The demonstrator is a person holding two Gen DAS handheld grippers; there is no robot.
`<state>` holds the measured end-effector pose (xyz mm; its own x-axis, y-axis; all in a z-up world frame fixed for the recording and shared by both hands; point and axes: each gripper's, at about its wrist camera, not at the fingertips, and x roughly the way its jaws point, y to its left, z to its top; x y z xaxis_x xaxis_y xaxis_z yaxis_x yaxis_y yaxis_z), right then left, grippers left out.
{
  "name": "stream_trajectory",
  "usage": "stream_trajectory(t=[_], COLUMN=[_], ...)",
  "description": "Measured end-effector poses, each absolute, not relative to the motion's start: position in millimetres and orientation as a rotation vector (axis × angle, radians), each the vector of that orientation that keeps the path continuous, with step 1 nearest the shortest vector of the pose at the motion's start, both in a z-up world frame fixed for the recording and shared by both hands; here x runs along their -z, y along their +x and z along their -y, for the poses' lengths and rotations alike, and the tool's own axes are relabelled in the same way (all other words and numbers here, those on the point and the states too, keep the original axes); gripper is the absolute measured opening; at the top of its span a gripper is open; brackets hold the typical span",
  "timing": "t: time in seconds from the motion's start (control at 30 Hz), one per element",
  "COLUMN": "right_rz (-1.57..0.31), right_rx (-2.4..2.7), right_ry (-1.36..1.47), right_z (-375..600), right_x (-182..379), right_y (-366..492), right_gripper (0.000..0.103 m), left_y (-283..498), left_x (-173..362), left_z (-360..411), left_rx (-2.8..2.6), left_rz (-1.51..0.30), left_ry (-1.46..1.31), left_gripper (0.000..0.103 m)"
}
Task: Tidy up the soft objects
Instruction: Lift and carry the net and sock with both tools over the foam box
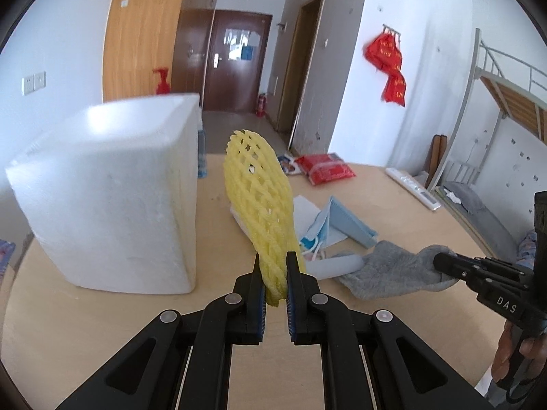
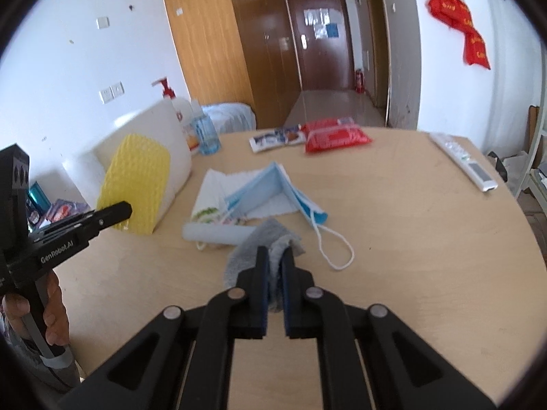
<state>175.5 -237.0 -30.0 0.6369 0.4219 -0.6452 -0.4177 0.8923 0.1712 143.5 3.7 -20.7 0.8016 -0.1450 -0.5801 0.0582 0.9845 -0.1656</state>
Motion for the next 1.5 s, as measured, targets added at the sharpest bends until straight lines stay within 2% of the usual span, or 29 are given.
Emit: stream_trajectory(t=[0.67, 1.07, 1.5], right_rz=[-0.479, -0.368, -0.361], right_rx=[-0.452, -0.436, -0.45], right_ry=[0.072, 0.065, 0.062], right_z=[250, 243, 243], right_x=[-40, -52, -49], right_y=[110, 65, 53], right_gripper=[0.009, 0.009, 0.009], left_y=[64, 22, 4], left_x=[-39, -46, -46], left_z=[17, 23, 17], left_rx=[0.104, 0.082, 0.058], left_rz=[-0.447, -0.385, -0.369], left_ry=[-0.058, -0.033, -0.015], left_gripper=[0.01, 0.01, 0.01])
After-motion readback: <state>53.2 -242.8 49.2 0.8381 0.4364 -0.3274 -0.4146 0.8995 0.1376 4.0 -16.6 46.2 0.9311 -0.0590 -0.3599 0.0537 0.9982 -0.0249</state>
